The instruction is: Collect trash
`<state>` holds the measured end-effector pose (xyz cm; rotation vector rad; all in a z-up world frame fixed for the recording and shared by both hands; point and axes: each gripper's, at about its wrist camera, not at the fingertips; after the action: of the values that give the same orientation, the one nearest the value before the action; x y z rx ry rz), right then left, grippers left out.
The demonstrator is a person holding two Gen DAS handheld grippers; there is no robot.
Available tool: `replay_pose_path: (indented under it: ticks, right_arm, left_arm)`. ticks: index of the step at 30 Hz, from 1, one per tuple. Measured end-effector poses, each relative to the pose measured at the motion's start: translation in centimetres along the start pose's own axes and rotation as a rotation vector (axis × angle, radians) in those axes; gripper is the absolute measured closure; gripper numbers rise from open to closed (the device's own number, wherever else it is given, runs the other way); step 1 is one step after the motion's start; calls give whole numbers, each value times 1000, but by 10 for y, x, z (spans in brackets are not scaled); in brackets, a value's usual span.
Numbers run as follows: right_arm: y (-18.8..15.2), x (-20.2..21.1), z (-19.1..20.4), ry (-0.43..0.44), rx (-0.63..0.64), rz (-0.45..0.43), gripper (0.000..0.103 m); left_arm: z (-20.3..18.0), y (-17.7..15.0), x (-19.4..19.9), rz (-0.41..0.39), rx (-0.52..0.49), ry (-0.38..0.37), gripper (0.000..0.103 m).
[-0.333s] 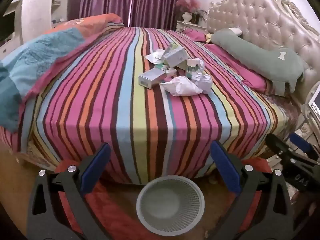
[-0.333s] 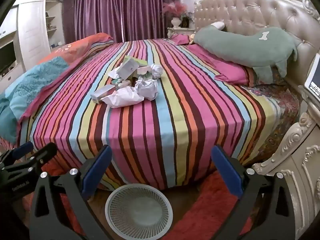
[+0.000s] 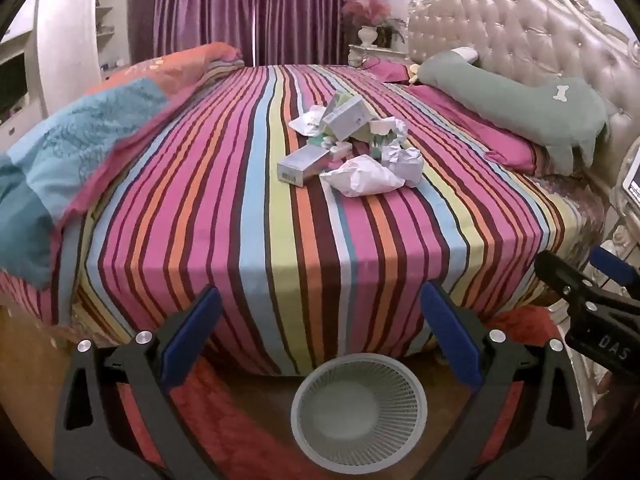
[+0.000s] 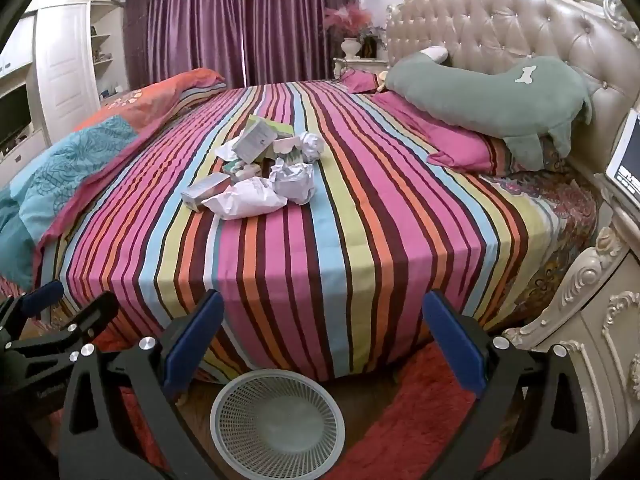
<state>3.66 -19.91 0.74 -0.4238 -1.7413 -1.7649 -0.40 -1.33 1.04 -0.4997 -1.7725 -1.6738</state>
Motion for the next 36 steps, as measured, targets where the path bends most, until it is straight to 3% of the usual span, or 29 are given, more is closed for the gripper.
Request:
replay_pose_path:
  ticks: [17, 36]
  right_arm:
    - [12, 6, 4, -23, 26, 10, 8]
    - [11, 5, 10, -21, 53, 25, 8]
  left_arm:
    - [2, 12, 12, -20, 0, 10, 7]
    - [10, 15, 6, 15, 7, 35, 7]
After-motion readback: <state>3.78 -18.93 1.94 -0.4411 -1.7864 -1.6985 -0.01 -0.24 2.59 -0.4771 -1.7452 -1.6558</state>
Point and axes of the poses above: each gripper's, at about its wrist camera, not at the fingertips, and x roughly against the way its jaws point, z to its left, y to its top, and after that the axes turned 4 degrees about y, right-handed
